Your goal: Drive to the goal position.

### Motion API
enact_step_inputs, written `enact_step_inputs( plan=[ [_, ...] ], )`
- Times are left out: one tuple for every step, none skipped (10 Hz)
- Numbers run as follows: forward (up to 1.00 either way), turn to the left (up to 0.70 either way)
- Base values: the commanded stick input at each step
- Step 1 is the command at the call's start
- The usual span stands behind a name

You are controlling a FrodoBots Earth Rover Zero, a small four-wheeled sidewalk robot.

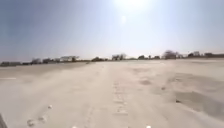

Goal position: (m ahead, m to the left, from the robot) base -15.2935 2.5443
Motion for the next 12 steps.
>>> enact_step_inputs(
  plan=[
    [0.70,0.00],
    [0.70,0.00],
    [0.70,0.00],
    [0.70,0.00],
    [0.70,0.00],
    [0.70,0.00],
    [0.70,0.00],
    [0.70,0.00],
    [0.70,0.00],
    [0.70,0.00],
    [0.70,0.00],
    [0.70,0.00]
  ],
)
